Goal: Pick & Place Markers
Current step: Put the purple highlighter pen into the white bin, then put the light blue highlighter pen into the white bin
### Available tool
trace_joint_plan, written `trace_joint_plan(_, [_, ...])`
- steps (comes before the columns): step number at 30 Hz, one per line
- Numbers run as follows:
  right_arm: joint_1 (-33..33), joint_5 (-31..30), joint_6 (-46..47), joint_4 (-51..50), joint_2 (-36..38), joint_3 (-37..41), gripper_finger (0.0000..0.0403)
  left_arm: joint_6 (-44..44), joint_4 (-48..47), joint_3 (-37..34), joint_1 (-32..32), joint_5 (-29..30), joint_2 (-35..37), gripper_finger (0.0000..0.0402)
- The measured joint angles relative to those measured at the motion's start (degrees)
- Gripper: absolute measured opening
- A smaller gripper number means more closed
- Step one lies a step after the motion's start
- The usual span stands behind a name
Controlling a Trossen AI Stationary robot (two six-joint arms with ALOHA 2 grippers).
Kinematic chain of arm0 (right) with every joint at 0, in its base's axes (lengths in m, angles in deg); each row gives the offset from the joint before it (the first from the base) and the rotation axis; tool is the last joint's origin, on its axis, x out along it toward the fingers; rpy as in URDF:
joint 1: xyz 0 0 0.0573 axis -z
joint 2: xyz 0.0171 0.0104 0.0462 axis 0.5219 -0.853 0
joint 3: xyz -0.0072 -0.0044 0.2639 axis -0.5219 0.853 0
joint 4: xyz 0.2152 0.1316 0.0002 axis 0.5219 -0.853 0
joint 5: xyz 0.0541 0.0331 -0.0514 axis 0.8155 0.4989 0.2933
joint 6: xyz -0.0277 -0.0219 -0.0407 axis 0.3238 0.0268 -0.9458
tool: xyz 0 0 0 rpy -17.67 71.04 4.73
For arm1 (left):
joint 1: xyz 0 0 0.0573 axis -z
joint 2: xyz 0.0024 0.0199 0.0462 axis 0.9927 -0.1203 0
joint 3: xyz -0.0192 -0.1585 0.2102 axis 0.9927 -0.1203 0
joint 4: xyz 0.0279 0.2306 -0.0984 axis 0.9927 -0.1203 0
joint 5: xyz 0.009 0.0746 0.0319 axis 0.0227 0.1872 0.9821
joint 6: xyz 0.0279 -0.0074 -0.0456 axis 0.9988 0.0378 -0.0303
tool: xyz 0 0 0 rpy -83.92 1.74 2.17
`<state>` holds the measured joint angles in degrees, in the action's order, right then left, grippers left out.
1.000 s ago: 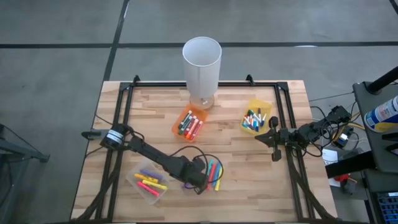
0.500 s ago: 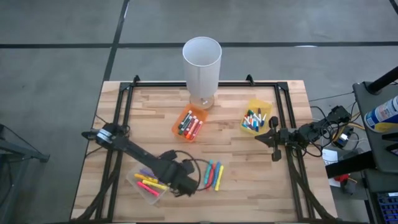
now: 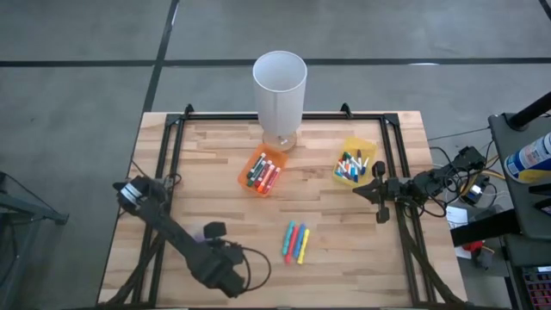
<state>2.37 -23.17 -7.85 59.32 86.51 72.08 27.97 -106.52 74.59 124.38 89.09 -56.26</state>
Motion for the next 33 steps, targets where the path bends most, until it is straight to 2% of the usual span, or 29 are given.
trace_joint_plan(9, [0.0, 0.0, 0.0, 0.0, 0.0, 0.0, 0.0009, -1.0, 0.2, -7.2, 1.8, -3.3, 0.0, 0.0054])
trace_joint_plan(14, [0.0, 0.0, 0.0, 0.0, 0.0, 0.0, 0.0009, 0.4, 1.1, -8.6, 1.7, -3.3, 0.0, 0.0078])
trace_joint_plan(24, [0.0, 0.0, 0.0, 0.0, 0.0, 0.0, 0.0009, -1.4, 1.1, -7.9, 1.3, -3.0, 0.0, 0.0116])
trace_joint_plan(29, [0.0, 0.0, 0.0, 0.0, 0.0, 0.0, 0.0009, -2.0, 0.7, -5.5, 0.2, -3.0, 0.0, 0.0122])
trace_joint_plan(33, [0.0, 0.0, 0.0, 0.0, 0.0, 0.0, 0.0009, -6.5, 0.8, -1.9, -2.9, 0.3, 0.0, 0.0122])
